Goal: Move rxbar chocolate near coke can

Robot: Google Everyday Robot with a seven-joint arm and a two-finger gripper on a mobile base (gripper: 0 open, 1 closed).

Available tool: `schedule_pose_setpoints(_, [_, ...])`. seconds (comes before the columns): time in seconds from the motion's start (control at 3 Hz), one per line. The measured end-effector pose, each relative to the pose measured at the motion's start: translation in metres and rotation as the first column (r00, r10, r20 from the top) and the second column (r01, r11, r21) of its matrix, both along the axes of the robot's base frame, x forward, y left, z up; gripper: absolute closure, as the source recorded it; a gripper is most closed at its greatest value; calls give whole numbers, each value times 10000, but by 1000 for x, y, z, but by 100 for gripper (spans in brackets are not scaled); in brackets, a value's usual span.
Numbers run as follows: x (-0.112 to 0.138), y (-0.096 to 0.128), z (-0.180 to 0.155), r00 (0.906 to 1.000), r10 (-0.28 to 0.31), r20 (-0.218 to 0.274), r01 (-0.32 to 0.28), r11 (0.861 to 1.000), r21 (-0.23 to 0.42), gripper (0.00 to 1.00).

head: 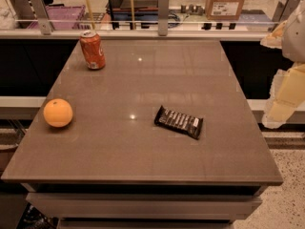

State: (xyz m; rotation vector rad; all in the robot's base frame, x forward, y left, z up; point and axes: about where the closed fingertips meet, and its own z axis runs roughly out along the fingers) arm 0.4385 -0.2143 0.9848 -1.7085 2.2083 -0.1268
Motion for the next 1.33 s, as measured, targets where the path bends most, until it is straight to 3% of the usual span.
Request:
schedule_pose_setpoints(0.67, [-5,-4,5,9983,-307,497,285,9986,440,0])
schedule_pose_setpoints(1.0, [-11,-3,1,9954,-487,823,383,9916,1235,0])
schedule_pose_setpoints(1.33, [-15,7,-10,9950,-535,840,322,9710,2370,0])
